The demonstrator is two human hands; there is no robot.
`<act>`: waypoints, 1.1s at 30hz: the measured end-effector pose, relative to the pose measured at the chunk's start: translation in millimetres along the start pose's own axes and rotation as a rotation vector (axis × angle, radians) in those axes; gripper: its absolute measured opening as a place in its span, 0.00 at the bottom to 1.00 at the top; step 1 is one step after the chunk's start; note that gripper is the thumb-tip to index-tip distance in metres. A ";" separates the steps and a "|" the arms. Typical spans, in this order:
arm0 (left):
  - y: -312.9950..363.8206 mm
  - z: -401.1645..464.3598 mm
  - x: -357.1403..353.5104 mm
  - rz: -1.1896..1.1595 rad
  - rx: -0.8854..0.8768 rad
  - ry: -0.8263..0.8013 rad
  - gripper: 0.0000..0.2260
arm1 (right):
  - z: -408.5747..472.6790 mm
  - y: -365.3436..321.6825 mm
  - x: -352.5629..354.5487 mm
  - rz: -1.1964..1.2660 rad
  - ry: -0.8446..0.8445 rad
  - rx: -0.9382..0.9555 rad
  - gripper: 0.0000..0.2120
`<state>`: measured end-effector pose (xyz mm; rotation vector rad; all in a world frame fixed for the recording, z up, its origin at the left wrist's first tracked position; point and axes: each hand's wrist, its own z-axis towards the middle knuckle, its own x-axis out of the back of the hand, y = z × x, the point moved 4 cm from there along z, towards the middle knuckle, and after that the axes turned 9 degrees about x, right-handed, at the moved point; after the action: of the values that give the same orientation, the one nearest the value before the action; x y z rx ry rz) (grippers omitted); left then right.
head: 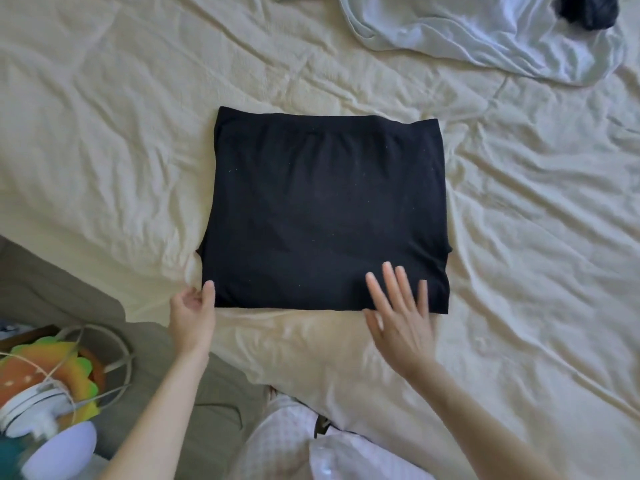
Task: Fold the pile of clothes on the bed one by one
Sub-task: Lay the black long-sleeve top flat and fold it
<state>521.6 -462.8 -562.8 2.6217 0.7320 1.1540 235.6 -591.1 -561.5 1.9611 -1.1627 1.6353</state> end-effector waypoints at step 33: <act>57.5 -223.9 -201.4 0.653 -1.174 -0.485 0.10 | -36.7 80.4 28.8 1.771 0.317 -0.903 0.23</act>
<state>262.6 -620.9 -519.0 1.8943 -0.7498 0.6276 150.9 -625.2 -543.5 -0.2395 -2.9526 1.1734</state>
